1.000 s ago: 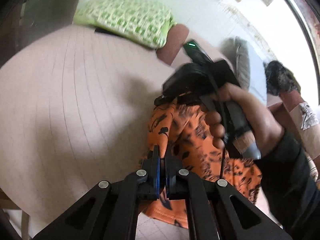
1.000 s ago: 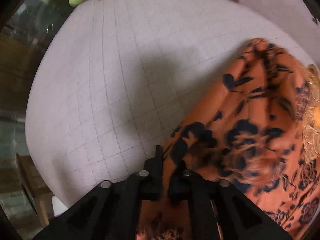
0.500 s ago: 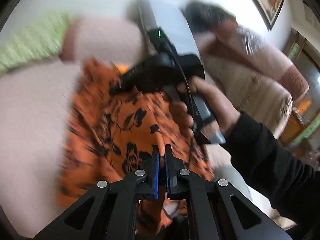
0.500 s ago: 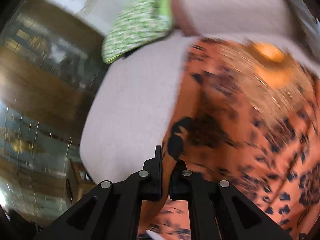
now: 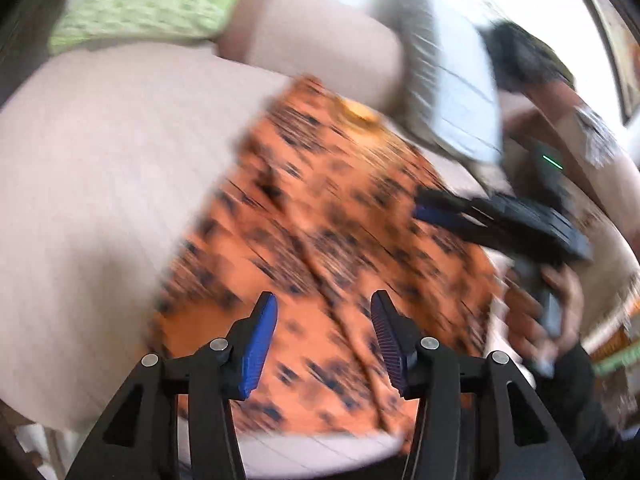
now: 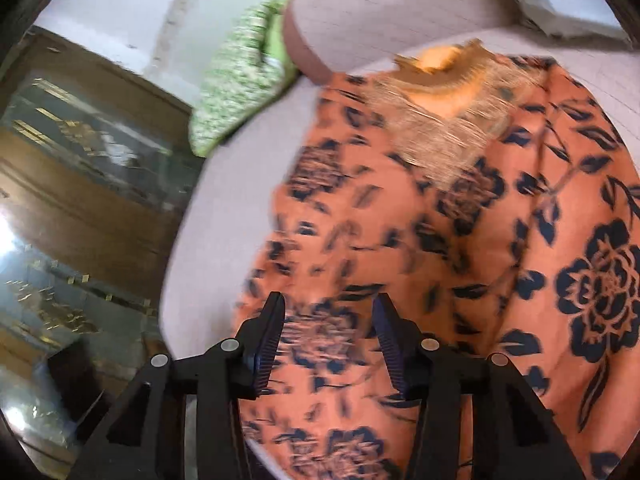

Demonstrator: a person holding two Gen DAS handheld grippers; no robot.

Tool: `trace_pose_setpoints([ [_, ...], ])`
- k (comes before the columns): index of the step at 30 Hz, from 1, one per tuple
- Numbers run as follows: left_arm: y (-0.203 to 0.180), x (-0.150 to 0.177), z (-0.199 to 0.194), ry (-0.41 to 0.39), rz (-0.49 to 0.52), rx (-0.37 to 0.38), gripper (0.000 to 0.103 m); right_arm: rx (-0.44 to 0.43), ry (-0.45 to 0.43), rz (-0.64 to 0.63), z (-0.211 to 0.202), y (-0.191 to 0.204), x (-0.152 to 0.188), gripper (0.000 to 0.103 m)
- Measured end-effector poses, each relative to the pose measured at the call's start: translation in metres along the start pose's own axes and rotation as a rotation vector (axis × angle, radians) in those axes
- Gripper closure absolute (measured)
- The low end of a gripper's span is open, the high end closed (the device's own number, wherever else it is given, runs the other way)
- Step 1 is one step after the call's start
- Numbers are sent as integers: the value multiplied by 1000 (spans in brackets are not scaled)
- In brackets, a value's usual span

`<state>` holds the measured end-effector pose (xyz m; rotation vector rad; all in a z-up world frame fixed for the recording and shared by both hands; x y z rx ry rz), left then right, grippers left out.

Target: Fold small clothes

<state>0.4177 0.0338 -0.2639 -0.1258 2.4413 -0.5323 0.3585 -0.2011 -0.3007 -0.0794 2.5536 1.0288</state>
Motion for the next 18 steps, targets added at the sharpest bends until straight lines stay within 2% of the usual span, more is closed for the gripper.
trace_pose_setpoints([
  [1, 9, -6, -4, -12, -6, -14, 49, -8, -1, -17, 1, 8, -8, 50],
  [3, 27, -27, 13, -17, -26, -41, 46, -31, -8, -47, 3, 22, -27, 39],
  [5, 42, -41, 40, 2, -42, -43, 46, -43, -7, -51, 9, 25, -49, 35],
  [7, 53, -56, 74, 41, -89, 20, 46, -39, 5, -50, 20, 25, -73, 35],
  [11, 68, -77, 130, 108, -281, 143, 46, -3, 31, -14, 61, 9, -129, 35],
  [12, 71, -80, 139, 108, -315, 160, 46, 2, 33, 1, 68, 5, -137, 35],
  [14, 83, -85, 158, 116, -448, 192, 47, 5, 48, 47, 92, -7, -160, 35],
  [16, 88, -91, 172, 105, -537, 258, 47, 19, 53, 73, 114, -16, -179, 35],
  [18, 93, -93, 186, 107, -583, 229, 48, 48, 58, 82, 137, -24, -196, 36],
])
Point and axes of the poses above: each gripper's, at about its wrist camera, not at the fingertips, and z roughly the way its jaws point, y to its left, x to its underside, the point moved 7 cm from there along z, roughly the way its jaws point, and after that the axes turned 6 degrees about -y, right-handed, at the moved point
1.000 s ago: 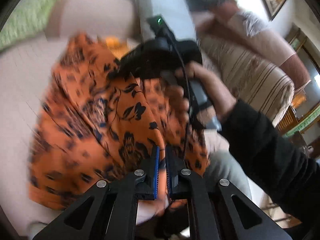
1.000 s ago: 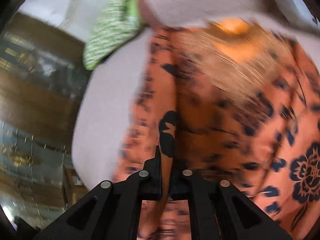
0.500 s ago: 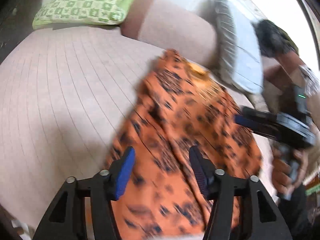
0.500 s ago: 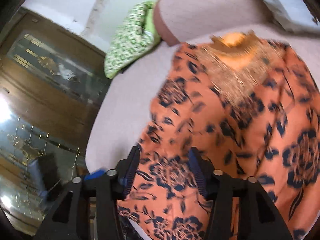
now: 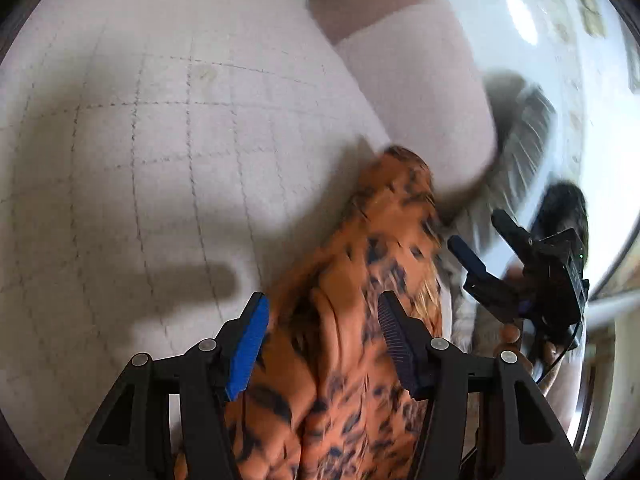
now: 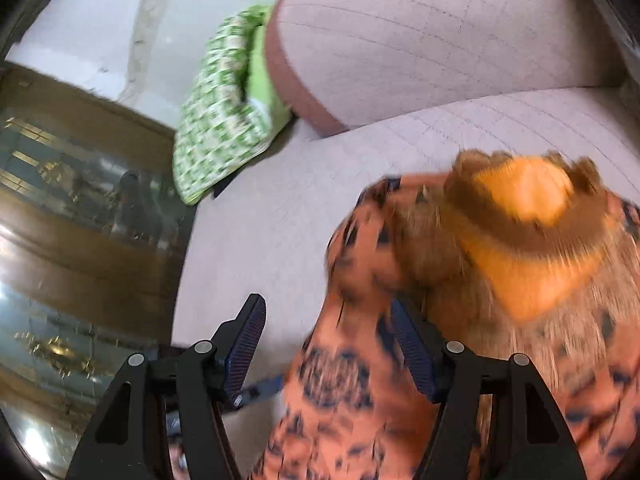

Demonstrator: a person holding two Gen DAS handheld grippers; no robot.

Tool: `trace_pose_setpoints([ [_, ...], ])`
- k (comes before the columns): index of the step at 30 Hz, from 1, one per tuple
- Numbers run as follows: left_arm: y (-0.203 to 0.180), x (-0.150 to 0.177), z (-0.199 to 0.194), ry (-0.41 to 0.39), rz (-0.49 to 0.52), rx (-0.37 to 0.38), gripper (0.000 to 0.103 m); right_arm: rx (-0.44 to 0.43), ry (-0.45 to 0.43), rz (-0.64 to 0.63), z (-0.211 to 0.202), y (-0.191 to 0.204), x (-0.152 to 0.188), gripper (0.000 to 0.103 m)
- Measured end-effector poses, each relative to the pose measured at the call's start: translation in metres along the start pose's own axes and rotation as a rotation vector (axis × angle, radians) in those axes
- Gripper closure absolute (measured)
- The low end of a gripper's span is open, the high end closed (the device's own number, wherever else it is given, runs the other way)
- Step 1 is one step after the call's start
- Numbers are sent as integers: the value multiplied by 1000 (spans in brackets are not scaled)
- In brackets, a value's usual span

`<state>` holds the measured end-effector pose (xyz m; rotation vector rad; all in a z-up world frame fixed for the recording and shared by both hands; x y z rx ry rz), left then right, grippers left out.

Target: Fold small clothes

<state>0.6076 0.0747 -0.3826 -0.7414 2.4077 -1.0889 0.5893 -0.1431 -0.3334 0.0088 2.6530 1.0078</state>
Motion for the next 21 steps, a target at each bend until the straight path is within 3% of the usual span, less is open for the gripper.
trace_pose_setpoints([
  [2, 6, -4, 18, 28, -72, 1, 51, 54, 4, 28, 24, -9, -15, 39],
  [3, 7, -4, 25, 44, -108, 16, 65, 75, 2, 36, 32, -12, -20, 42],
  [4, 8, -3, 33, 61, -140, 31, 73, 94, 5, 42, 38, -15, -23, 44],
  [7, 6, -3, 43, 79, -174, 46, 86, 115, 23, 63, 56, -23, -26, 73],
  [8, 7, -7, 43, 78, -174, 56, 93, 107, 33, 64, 57, -21, -25, 88],
  [9, 3, -12, 31, 54, -169, 65, 95, 108, 22, 52, 53, -18, -25, 92],
  [14, -24, -37, -42, -167, -32, 130, 95, 33, -95, -30, 19, 13, -40, 95],
  [18, -35, -49, -58, -262, 69, 33, 95, 50, -127, -33, 29, 22, -51, 95],
  [21, -31, -46, -29, -182, 143, -142, 94, 134, -96, -21, 52, 5, -47, 85],
])
Point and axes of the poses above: each gripper's, at about its wrist camera, not at the fingertips, and z roughly the way its jaws point, y to its left, x to its underside, the point moved 7 cm from there along z, roughly the way its jaws point, and after that the axes turned 6 degrees about -y, right-handed, at the moved point
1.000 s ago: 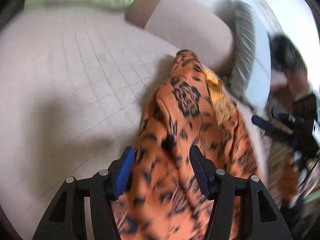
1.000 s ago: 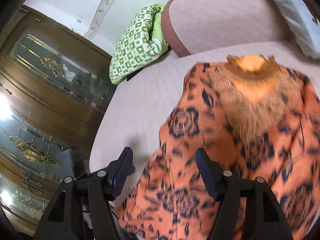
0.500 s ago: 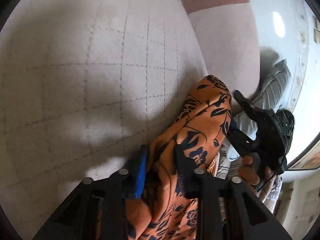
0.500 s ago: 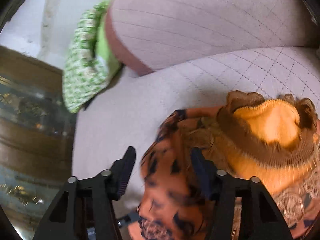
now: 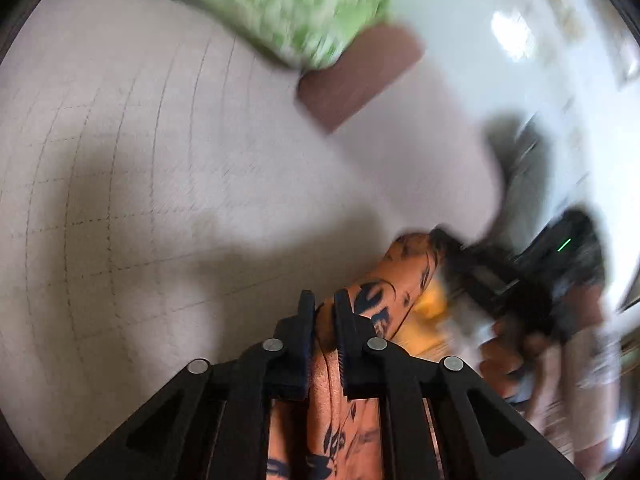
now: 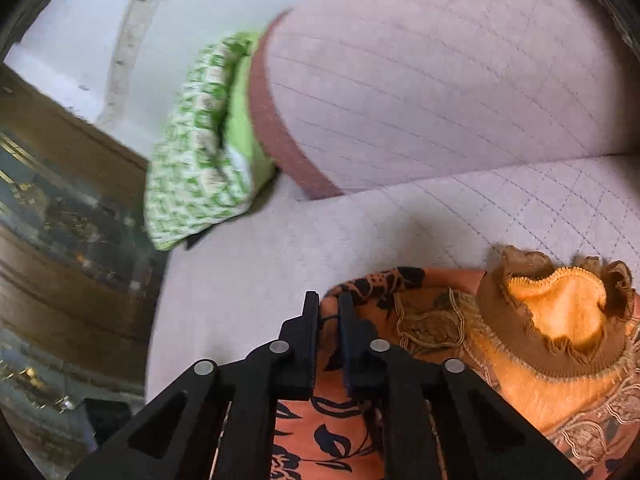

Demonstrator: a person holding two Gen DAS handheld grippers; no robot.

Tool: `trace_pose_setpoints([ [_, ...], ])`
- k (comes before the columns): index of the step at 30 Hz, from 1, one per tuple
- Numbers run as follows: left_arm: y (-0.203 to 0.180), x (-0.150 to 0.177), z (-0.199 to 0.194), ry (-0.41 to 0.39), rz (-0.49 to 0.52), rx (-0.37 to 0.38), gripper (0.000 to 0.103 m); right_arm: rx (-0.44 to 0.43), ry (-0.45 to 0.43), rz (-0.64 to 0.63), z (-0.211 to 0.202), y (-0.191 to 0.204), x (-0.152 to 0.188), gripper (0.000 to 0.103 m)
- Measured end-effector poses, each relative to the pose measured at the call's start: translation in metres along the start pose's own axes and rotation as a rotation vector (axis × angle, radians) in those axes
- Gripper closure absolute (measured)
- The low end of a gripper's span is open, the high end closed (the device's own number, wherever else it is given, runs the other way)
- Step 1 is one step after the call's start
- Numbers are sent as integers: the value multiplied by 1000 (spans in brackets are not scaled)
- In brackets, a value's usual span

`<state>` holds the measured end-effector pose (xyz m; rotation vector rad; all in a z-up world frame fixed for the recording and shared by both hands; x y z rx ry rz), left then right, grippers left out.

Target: Fold small clothes

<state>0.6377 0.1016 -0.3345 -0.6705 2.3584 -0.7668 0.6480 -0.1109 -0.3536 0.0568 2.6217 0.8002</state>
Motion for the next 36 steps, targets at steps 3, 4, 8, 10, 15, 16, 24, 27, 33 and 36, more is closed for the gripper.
trace_pose_setpoints([
  [3, -4, 18, -12, 13, 69, -9, 85, -27, 9, 8, -18, -10, 25, 79],
  [4, -1, 24, -25, 6, 97, -9, 79, -59, 12, 6, -36, -9, 41, 73],
  [8, 27, 58, -83, -7, 173, -110, 58, -143, -15, -51, -123, -3, 136, 55],
  [10, 41, 88, -115, -15, 195, -216, 57, -144, 3, -78, -158, -2, 196, 55],
  [15, 49, 165, -154, 58, 226, -313, 58, -181, 42, -34, -207, 4, 303, 55],
  [16, 52, 180, -156, 75, 212, -305, 58, -200, 55, -42, -211, 10, 321, 55],
  [24, 64, 201, -145, 158, 262, -279, 66, -67, 189, -411, -175, 56, 433, 54],
  [27, 81, 195, -143, 197, 156, -237, 98, 19, 179, -484, -161, 51, 447, 54],
  [33, 79, 175, -177, 97, 166, -221, 102, 235, 170, -665, -159, 54, 458, 93],
  [36, 68, 174, -206, 45, 206, -234, 102, 206, 177, -584, -170, 50, 455, 98],
])
Point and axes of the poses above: each gripper's, at about its wrist camera, not at the fingertips, and z roughly the way its jaws point, y to its left, x to its underside, the point moved 7 cm from there along z, roughly the way its jaws point, and after that the axes turned 6 degrees about -y, right-handed, at the moved point
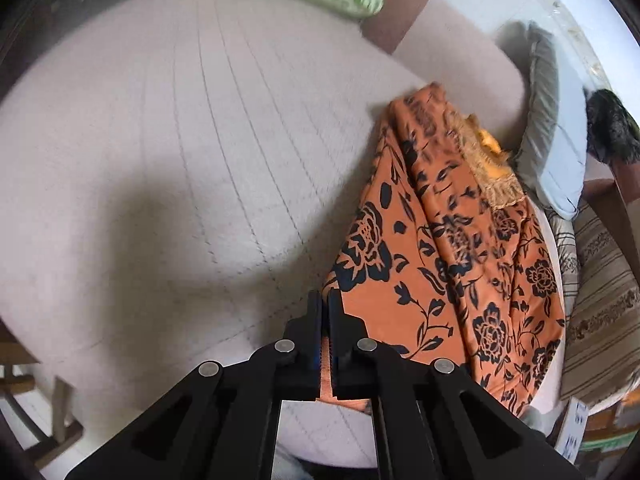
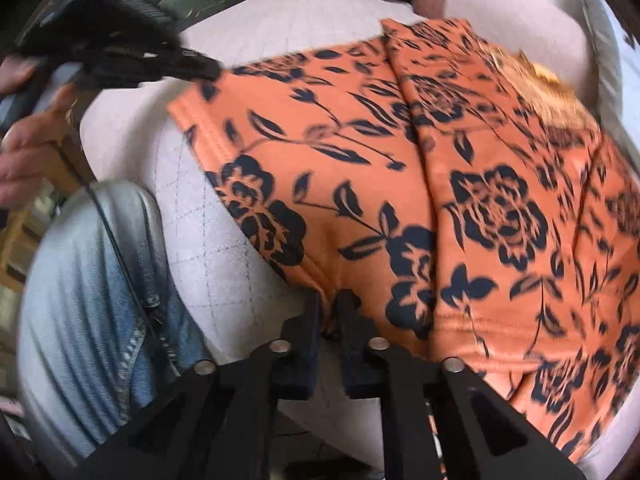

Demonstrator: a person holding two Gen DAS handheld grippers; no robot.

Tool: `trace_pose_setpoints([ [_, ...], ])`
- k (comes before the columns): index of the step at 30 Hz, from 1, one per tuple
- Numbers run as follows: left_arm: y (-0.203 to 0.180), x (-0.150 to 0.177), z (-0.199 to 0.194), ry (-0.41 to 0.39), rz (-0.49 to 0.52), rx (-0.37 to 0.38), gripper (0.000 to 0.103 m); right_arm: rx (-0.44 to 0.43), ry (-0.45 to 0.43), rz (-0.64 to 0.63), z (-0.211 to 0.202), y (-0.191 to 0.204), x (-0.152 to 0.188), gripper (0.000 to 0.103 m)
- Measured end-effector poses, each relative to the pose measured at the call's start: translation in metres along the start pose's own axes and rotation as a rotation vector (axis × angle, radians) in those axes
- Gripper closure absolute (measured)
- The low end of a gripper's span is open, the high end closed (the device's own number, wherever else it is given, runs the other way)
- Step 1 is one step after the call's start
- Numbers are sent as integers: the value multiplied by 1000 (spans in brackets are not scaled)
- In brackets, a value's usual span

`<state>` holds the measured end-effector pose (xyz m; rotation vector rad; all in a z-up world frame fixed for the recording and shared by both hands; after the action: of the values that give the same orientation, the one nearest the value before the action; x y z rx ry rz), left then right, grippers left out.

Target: Fold small clothes

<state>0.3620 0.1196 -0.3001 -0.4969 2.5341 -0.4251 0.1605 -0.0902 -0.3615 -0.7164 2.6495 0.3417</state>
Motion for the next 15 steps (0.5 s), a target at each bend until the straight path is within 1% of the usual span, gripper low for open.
trace_pose_setpoints([
  [2, 1, 4, -16, -20, 35, -39, 101, -39, -14, 29, -15, 4, 0, 100],
  [4, 5, 12, -8, -8, 82, -109, 101, -35, -16, 21, -17, 7, -2, 101],
  [5, 12, 15, 4, 10, 94, -171, 101, -40, 7, 36, -10, 5, 3, 101],
  [6, 21, 19, 16, 32, 126, -265, 101, -56, 42, 59, -2, -1, 11, 99],
  [7, 28, 22, 25, 55, 153, -332, 101, -68, 76, 87, 5, -6, 18, 98],
  [8, 32, 25, 28, 79, 149, -353, 101, -107, 69, 132, -1, -12, 19, 98],
  [9, 30, 25, 22, 65, 133, -324, 101, -132, 49, 152, -11, -15, 18, 94],
  [10, 23, 25, 8, 40, 112, -258, 101, -160, -1, 170, -29, -20, 14, 93],
  [11, 16, 24, -5, 10, 103, -212, 100, -173, -49, 182, -50, -26, 10, 85],
  [12, 7, 24, -24, -31, 103, -176, 98, -173, -106, 213, -78, -38, 8, 67],
  [13, -7, 25, -41, -67, 113, -143, 97, -175, -144, 237, -94, -48, 7, 59],
  [14, -23, 30, -53, -90, 133, -110, 89, -183, -209, 281, -121, -63, 6, 47],
  [15, -43, 37, -66, -101, 165, -71, 74, -189, -242, 307, -135, -72, 5, 46],
])
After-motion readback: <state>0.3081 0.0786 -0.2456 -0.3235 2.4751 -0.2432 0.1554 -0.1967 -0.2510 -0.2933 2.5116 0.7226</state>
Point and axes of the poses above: each gripper's, at about its wrist camera, not at the fingertips, and z roughly the way its jaws point, y to its left, x to its underside, the point moved 7 cm from there along z, roughly the way its jaws point, and after that the axes turned 6 degrees about -y, right-handed, at the moved point
